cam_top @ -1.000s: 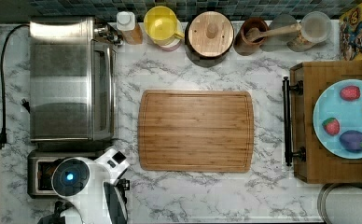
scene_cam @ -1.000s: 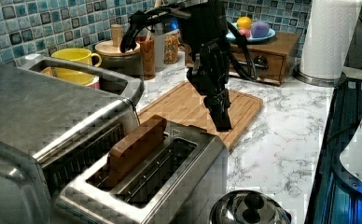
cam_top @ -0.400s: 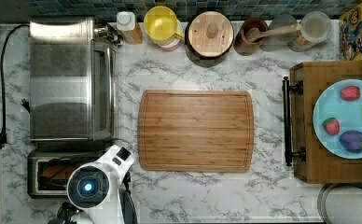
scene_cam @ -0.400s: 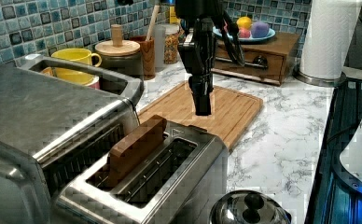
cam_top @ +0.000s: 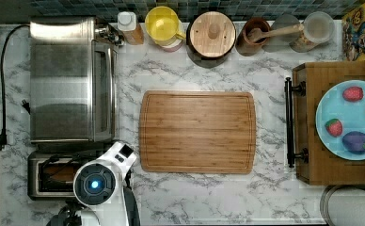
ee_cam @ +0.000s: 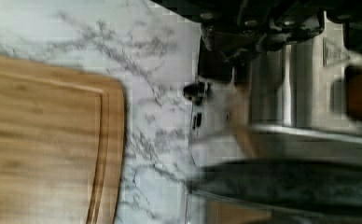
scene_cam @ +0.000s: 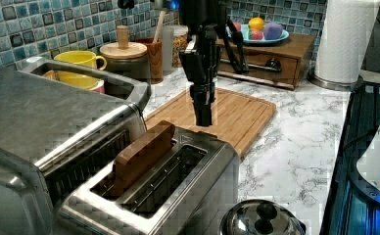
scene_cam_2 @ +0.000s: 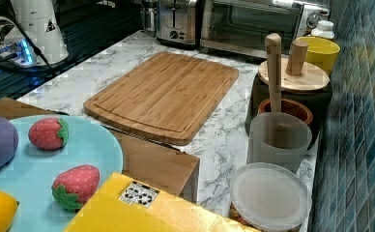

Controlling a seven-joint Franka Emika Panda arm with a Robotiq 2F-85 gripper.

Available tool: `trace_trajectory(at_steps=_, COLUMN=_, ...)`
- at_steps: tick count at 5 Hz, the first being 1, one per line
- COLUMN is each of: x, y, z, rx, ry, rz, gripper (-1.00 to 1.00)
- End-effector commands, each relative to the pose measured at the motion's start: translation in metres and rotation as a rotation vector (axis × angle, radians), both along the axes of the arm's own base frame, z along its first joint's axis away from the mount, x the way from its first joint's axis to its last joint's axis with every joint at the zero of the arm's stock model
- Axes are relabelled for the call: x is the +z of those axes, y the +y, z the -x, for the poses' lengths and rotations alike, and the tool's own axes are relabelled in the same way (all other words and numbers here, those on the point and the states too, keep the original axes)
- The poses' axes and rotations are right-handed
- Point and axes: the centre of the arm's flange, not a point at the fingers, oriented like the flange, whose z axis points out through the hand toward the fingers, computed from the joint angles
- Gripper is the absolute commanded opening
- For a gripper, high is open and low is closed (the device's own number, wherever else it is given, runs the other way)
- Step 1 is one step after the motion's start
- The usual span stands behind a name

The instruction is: Turn on the toaster.

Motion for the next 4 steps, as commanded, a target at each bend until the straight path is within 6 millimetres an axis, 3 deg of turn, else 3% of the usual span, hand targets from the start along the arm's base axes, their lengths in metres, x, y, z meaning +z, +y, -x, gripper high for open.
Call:
trace_trajectory(at_steps=1, x=-0.007, y=0.020, z=0.003, rx=-0.042, ry=0.011, rz=0.034, gripper=-1.00)
trace_trajectory(at_steps=4, x=-0.015, y=0.003, z=-0.006, rx=-0.117, ry=0.005, rz=0.119, gripper=-1.00)
